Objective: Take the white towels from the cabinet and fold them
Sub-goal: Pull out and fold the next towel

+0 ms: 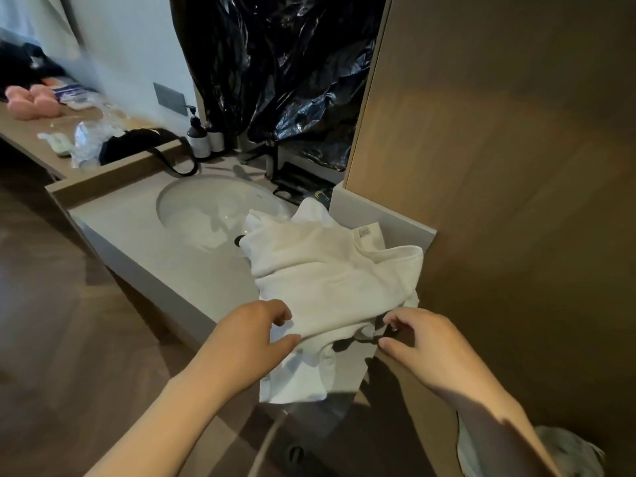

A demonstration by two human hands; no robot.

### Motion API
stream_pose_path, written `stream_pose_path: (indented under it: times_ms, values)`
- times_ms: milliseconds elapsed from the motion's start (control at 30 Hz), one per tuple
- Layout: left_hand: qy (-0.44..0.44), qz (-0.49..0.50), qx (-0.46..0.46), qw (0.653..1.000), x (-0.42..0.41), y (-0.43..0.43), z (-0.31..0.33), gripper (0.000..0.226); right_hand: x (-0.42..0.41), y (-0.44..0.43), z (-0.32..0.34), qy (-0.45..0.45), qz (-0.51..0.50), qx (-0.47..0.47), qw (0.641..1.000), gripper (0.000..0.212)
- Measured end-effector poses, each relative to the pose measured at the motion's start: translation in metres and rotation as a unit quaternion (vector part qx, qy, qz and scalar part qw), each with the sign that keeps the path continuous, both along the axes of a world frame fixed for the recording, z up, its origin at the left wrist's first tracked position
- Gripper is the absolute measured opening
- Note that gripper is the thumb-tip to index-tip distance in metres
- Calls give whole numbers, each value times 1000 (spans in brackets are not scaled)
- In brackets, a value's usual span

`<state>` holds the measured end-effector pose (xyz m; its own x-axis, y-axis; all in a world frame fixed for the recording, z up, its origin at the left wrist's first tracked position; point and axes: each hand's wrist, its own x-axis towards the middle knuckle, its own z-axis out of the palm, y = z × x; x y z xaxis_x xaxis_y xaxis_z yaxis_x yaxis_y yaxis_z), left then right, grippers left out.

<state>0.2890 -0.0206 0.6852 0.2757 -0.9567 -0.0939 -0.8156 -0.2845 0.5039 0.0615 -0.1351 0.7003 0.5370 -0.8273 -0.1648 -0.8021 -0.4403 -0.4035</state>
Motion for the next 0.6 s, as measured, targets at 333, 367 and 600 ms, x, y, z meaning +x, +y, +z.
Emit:
stream_pose_path:
  times_ms: [333,367,600]
  values:
    - [-4,3,-58,998,16,-79,9,30,6,-75,2,-42,-43,5,998,24]
    - [-2,5,-65,998,17,-86,10,28,7,-84,2,-43,-45,8,998,22]
    - [13,2,-64,998,24,-126,9,25,20,-119,-1,-55,-83,-8,995,27]
